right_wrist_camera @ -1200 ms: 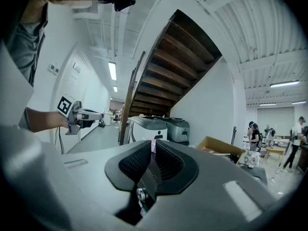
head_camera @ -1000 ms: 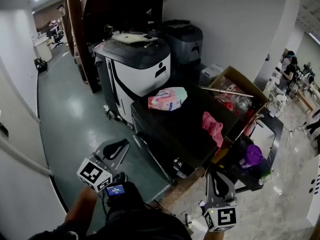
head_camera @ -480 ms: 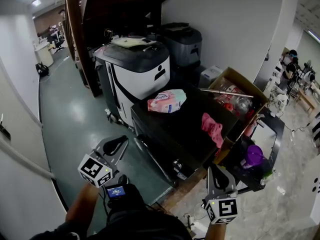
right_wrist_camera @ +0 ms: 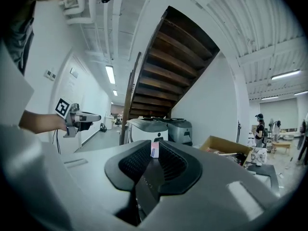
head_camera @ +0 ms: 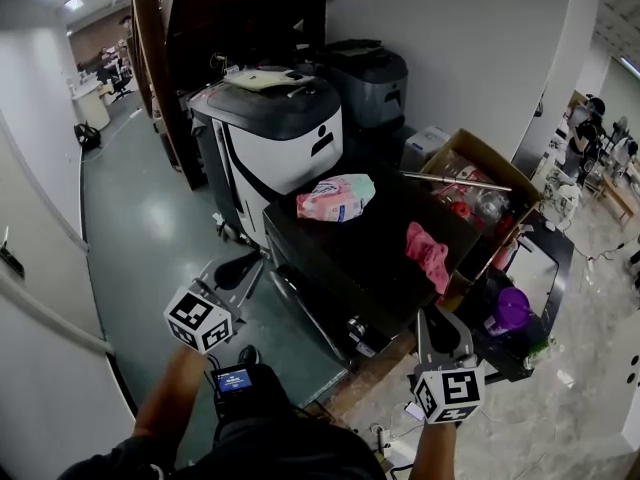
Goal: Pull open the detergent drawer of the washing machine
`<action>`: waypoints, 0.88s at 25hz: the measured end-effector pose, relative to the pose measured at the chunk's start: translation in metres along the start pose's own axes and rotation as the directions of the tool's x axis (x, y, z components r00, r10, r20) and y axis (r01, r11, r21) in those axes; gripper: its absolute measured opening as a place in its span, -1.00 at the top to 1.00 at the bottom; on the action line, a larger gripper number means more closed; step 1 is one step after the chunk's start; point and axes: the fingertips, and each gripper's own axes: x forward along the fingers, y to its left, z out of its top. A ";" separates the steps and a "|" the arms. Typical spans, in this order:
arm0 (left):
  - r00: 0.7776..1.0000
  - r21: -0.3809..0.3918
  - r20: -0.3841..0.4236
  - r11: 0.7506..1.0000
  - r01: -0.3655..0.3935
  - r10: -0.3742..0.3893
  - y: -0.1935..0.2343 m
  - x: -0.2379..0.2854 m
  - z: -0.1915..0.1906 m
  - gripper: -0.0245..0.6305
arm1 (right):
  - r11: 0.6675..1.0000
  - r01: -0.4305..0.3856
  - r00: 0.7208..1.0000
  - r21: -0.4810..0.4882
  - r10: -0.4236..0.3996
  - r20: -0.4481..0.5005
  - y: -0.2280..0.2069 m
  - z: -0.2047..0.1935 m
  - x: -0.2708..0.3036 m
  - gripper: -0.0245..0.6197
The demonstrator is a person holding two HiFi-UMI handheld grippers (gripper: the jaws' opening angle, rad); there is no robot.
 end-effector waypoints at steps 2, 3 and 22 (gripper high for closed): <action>1.000 -0.002 -0.010 1.000 -0.003 0.003 0.000 -0.001 -0.003 0.76 | 1.000 -0.014 1.000 -0.005 0.014 0.005 0.001 0.001 0.001 0.82; 1.000 -0.002 -0.013 1.000 -0.006 0.006 0.000 -0.002 -0.004 0.76 | 1.000 -0.021 1.000 -0.008 0.021 0.005 0.001 0.001 0.002 0.81; 0.995 -0.143 -0.078 0.987 -0.073 0.063 0.062 -0.010 -0.080 0.76 | 0.997 -0.073 0.997 -0.003 0.073 -0.035 0.020 -0.011 0.057 0.55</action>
